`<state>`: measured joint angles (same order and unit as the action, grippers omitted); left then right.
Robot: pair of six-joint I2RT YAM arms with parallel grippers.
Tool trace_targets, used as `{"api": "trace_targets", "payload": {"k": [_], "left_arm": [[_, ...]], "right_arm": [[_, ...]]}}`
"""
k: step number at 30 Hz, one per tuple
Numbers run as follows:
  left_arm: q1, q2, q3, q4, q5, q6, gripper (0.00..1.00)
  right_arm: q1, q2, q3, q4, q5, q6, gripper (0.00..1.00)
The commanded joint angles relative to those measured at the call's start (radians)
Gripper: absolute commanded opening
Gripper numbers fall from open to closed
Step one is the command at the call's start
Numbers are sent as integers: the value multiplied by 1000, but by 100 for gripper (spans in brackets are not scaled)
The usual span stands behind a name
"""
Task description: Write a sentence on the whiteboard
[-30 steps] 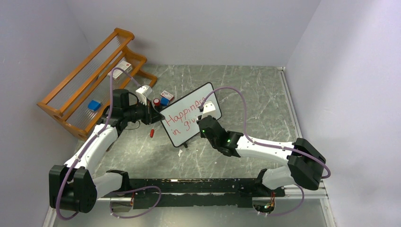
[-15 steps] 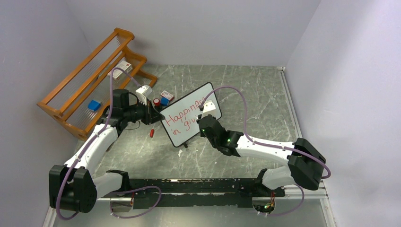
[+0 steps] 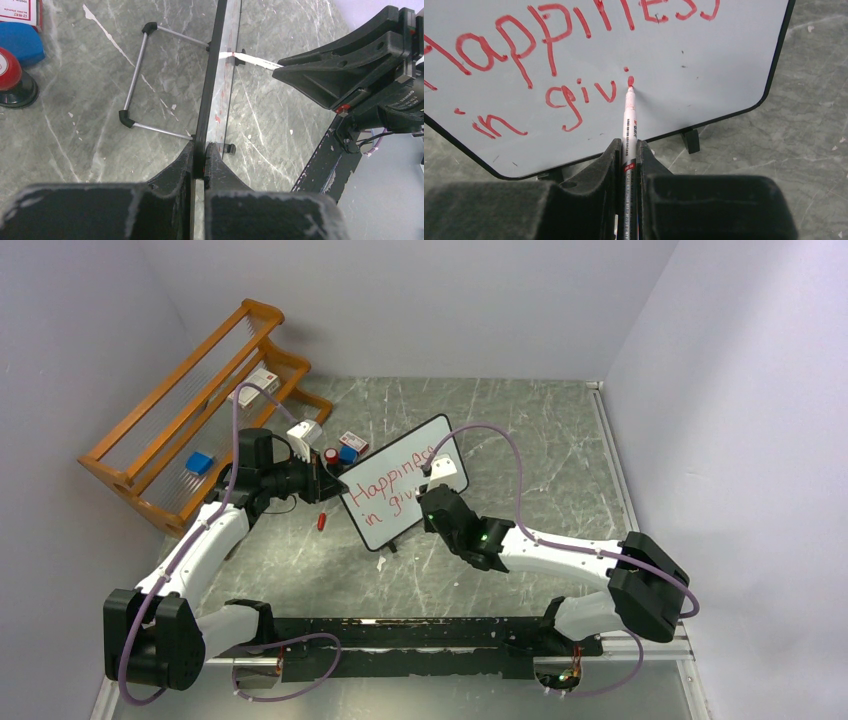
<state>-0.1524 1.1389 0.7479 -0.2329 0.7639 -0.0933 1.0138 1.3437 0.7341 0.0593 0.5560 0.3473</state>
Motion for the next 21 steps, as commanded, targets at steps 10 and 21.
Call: {"api": "trace_targets", "payload": {"k": [10,21], "left_arm": [[3,30,-19,-99,-112,66,5],[2,29,-19,-99,-112,66,5]], "right_arm": [[-6,-16,-30,-9,-1,22,0],[-22,-71,0,4,19,-22,0]]}}
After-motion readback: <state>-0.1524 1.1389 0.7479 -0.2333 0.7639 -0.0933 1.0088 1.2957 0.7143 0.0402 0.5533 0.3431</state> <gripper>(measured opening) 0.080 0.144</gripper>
